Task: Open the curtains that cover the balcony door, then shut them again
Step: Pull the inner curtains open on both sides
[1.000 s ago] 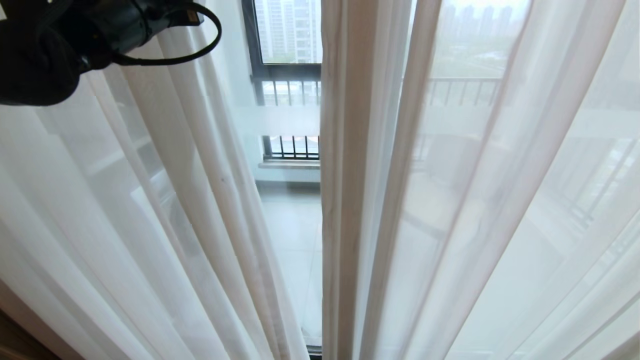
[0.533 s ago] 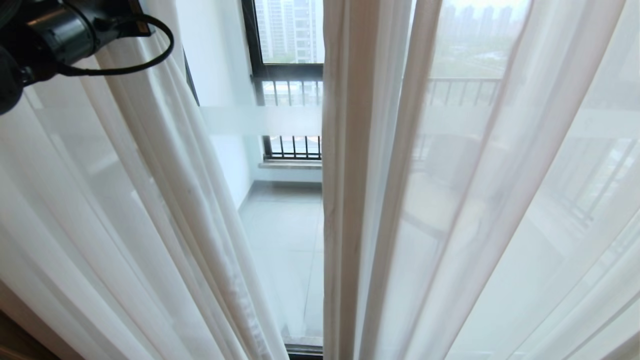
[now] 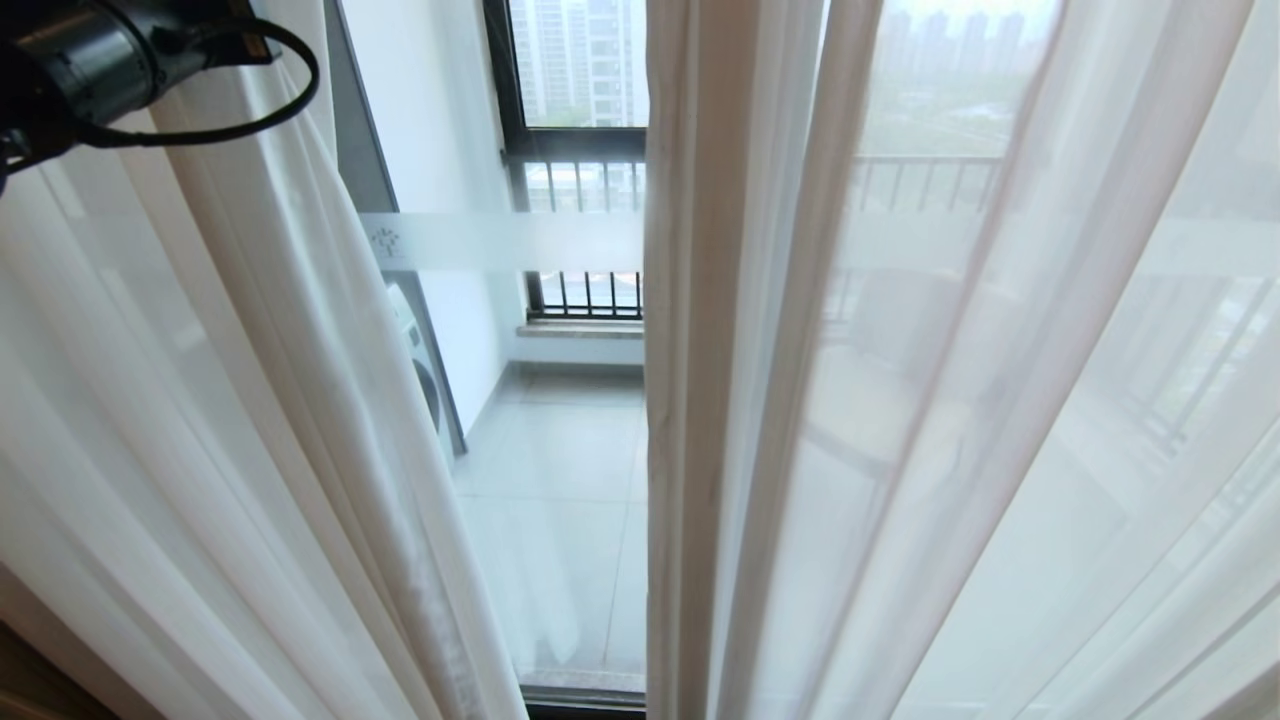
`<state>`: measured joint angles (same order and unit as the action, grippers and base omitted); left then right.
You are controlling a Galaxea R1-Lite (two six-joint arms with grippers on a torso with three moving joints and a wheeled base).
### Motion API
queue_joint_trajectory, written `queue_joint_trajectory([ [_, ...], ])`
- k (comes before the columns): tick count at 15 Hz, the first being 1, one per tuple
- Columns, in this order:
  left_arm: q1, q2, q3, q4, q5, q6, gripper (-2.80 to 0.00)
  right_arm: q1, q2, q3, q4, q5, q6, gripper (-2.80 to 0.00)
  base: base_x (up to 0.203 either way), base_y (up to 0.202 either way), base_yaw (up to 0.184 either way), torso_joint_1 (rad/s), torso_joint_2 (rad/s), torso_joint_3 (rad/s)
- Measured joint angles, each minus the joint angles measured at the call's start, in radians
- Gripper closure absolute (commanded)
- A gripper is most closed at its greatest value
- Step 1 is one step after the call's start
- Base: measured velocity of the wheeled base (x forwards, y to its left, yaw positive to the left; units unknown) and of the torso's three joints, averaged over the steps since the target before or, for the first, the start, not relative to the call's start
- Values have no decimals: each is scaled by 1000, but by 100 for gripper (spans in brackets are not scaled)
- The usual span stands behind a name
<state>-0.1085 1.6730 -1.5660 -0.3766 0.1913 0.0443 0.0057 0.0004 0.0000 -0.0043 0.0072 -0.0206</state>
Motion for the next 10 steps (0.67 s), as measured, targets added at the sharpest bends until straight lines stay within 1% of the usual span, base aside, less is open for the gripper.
queue_joint_trajectory([
  [5, 0, -11, 31, -1, 0, -1, 0, 0, 0, 0, 0, 0, 0, 0, 0, 0, 0, 0, 0, 0],
  [6, -1, -16, 41, 0, 0, -2, 0, 0, 0, 0, 0, 0, 0, 0, 2, 57, 7, 6, 6, 2],
  [7, -1, -19, 48, -1, 0, -2, 0, 1, 0, 0, 0, 0, 0, 0, 1, 117, 1, 5, 2, 5],
  [10, 0, -28, 62, -1, 1, -2, 0, 0, 0, 0, 0, 0, 0, 0, 0, 184, 3, 1, 4, 3],
])
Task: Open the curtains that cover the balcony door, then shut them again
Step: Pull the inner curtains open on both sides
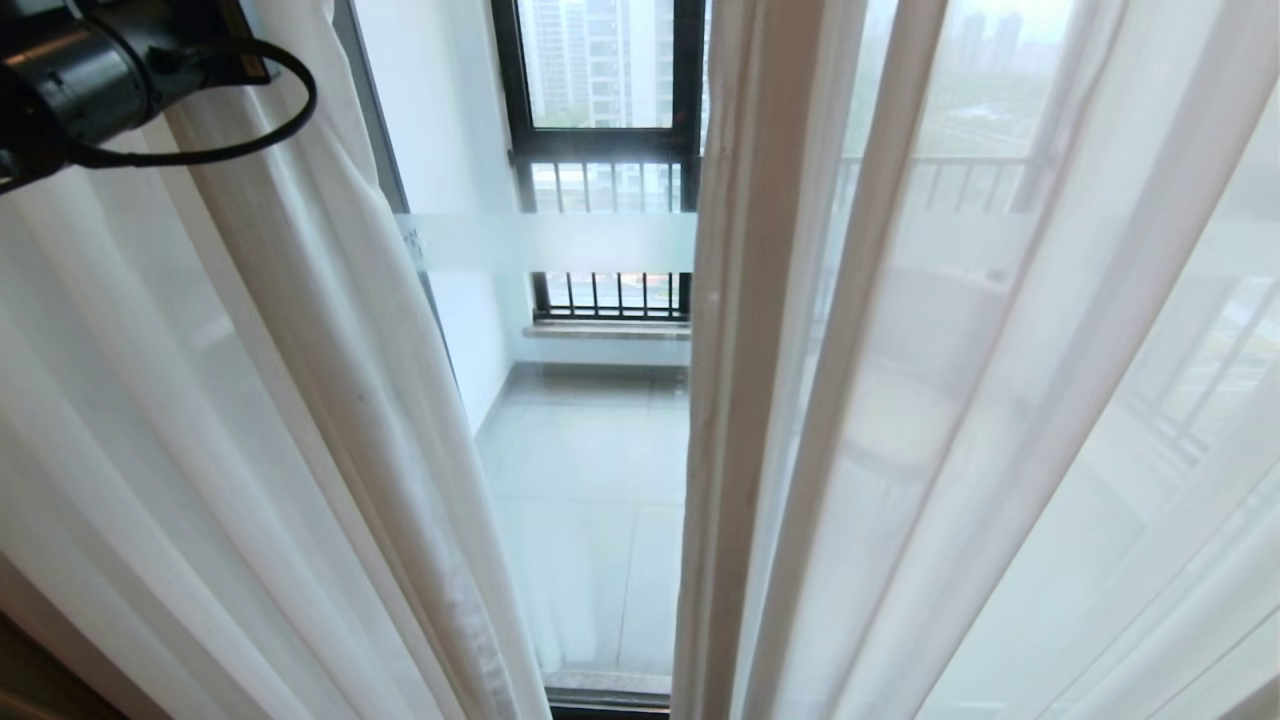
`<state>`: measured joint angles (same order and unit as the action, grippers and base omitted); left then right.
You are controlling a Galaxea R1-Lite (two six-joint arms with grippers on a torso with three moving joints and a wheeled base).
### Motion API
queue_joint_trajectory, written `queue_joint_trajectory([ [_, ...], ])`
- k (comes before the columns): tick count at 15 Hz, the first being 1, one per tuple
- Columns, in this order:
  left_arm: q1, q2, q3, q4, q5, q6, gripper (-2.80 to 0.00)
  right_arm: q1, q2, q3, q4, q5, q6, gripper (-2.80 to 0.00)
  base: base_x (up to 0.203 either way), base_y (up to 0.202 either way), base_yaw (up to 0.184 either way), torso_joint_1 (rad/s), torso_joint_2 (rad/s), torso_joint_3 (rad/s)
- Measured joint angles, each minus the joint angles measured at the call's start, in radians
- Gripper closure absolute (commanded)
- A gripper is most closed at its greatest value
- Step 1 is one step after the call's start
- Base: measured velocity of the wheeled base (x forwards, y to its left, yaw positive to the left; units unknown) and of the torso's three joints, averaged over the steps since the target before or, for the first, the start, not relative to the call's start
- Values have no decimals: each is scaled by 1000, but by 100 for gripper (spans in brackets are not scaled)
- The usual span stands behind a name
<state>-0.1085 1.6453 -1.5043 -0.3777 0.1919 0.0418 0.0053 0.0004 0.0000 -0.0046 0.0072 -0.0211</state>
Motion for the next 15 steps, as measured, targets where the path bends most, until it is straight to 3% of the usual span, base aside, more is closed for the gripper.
queue_joint_trajectory([
  [15, 43, -4, 3, -1, 0, -16, 0, 0, 0, 0, 1, 0, 0, 0, 0, 191, 2, 1, 3, 3],
])
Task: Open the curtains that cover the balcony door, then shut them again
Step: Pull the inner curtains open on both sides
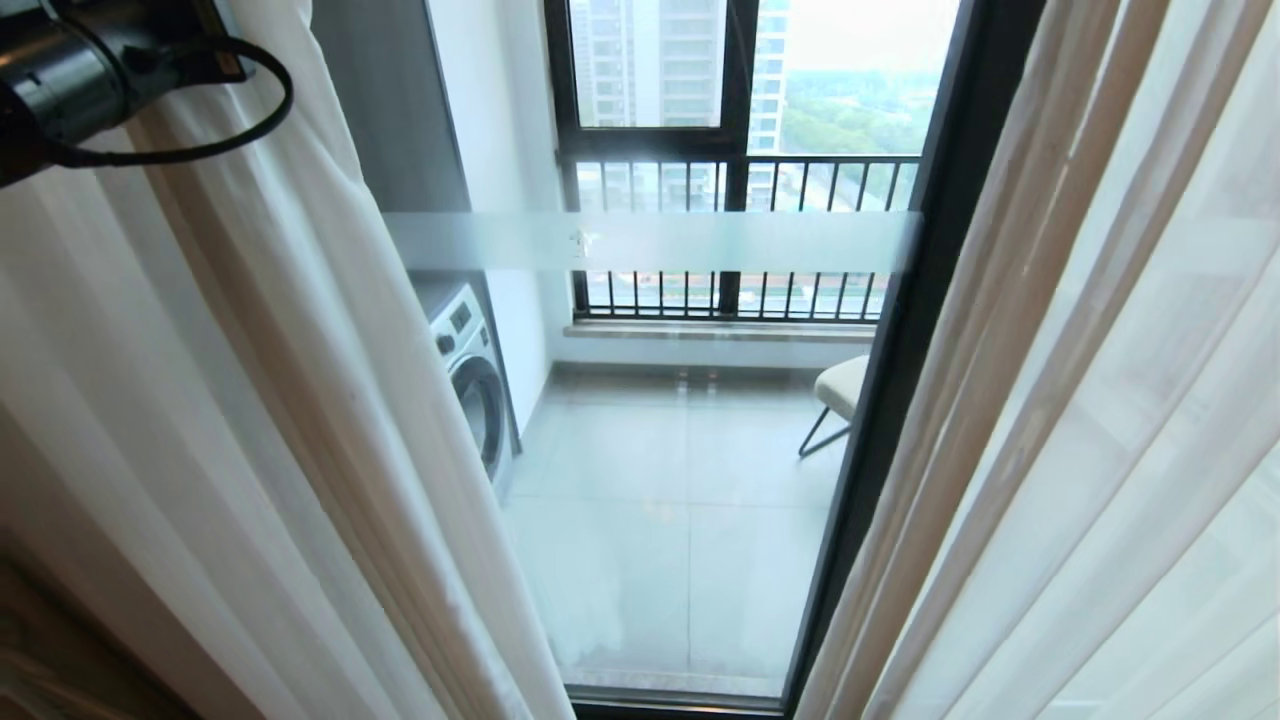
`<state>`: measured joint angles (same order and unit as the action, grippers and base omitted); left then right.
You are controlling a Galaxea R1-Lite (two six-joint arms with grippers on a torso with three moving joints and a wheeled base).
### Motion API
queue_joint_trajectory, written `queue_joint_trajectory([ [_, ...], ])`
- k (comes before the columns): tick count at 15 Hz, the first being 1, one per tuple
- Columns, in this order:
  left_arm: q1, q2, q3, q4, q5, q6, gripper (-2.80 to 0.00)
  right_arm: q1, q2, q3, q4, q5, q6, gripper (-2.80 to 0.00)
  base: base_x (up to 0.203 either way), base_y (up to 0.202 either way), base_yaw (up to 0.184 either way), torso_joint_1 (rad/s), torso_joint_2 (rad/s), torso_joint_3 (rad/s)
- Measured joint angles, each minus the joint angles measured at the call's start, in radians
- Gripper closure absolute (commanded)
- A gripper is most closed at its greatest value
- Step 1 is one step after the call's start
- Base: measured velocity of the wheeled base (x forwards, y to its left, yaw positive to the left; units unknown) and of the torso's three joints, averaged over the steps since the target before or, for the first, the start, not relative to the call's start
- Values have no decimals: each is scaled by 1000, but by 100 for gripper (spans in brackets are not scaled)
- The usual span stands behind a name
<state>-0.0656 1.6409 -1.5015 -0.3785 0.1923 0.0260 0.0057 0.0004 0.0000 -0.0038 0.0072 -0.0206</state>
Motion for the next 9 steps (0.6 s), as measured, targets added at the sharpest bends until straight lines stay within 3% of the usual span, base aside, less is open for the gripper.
queue_joint_trajectory([
  [9, 5, 0, 0, 1, 3, 0, 0, 0, 0, 0, 0, 0, 0, 0, 0, 191, 1, 1, 1, 3],
])
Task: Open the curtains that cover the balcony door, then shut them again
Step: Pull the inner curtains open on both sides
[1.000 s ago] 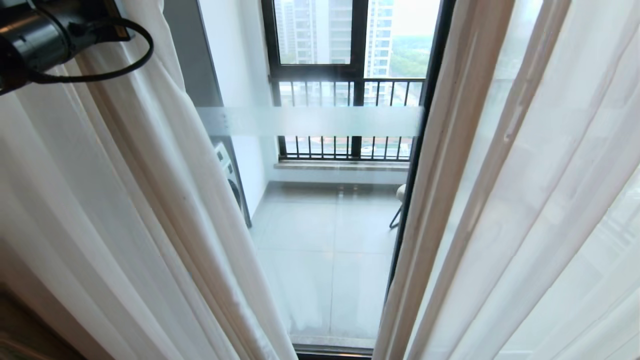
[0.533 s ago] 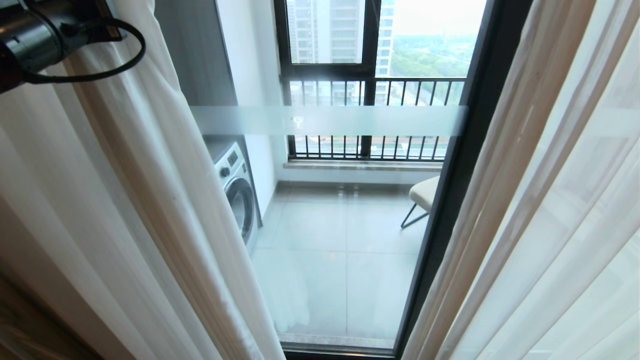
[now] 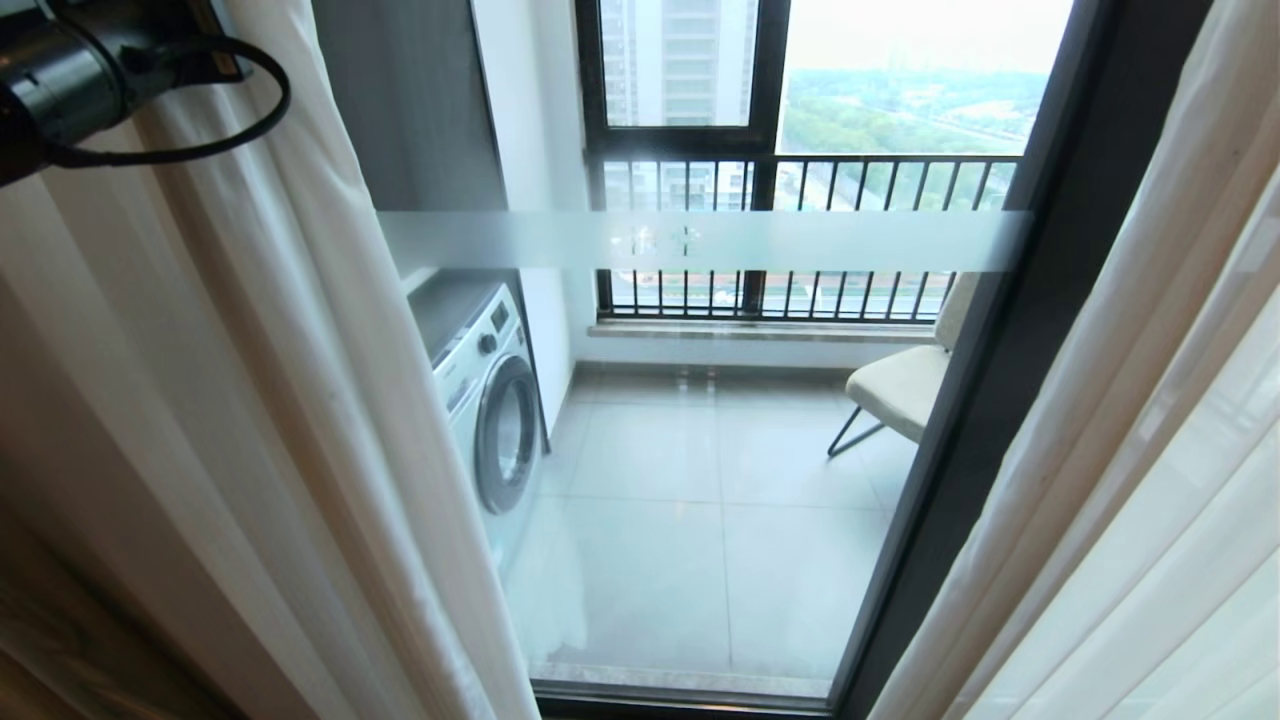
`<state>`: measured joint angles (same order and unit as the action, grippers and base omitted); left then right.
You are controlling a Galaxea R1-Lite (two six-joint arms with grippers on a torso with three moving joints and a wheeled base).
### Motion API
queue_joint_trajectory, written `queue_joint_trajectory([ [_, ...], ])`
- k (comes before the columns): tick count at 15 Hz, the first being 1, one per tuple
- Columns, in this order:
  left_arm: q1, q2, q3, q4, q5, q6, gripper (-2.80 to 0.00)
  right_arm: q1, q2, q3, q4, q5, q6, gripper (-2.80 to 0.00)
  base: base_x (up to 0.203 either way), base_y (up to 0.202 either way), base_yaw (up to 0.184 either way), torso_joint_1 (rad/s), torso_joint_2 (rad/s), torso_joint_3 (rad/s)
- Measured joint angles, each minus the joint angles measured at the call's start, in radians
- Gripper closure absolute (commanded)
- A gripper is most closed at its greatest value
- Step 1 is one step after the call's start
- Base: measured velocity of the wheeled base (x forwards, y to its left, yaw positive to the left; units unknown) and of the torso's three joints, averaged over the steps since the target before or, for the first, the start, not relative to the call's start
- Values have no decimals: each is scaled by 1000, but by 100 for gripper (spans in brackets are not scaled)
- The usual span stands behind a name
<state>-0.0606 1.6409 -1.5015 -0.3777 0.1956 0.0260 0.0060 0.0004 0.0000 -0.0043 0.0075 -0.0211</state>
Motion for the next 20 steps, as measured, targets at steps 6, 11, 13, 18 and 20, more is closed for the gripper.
queue_joint_trajectory([
  [6, 8, -13, 20, -1, -2, 0, 0, -1, 0, 0, 0, 0, 0, 0, 0, 191, 1, 1, 2, 3],
  [11, 7, -25, 37, -1, -4, 0, 0, 0, 0, 0, 0, 0, 0, 0, 0, 191, -1, 2, 3, 3],
  [13, 7, -30, 41, 0, -3, 0, 0, 0, 0, 0, 0, 0, 0, 0, 0, 193, 1, 2, 4, 1],
  [18, 7, -34, 47, -2, -4, 0, 0, 0, 0, 0, 0, 0, 0, 0, 0, 179, 0, 3, 2, 3],
  [20, 8, -35, 49, -1, -1, 0, 0, -1, 0, 0, 0, 0, 0, 0, 0, 52, 10, 1, 1, 3],
])
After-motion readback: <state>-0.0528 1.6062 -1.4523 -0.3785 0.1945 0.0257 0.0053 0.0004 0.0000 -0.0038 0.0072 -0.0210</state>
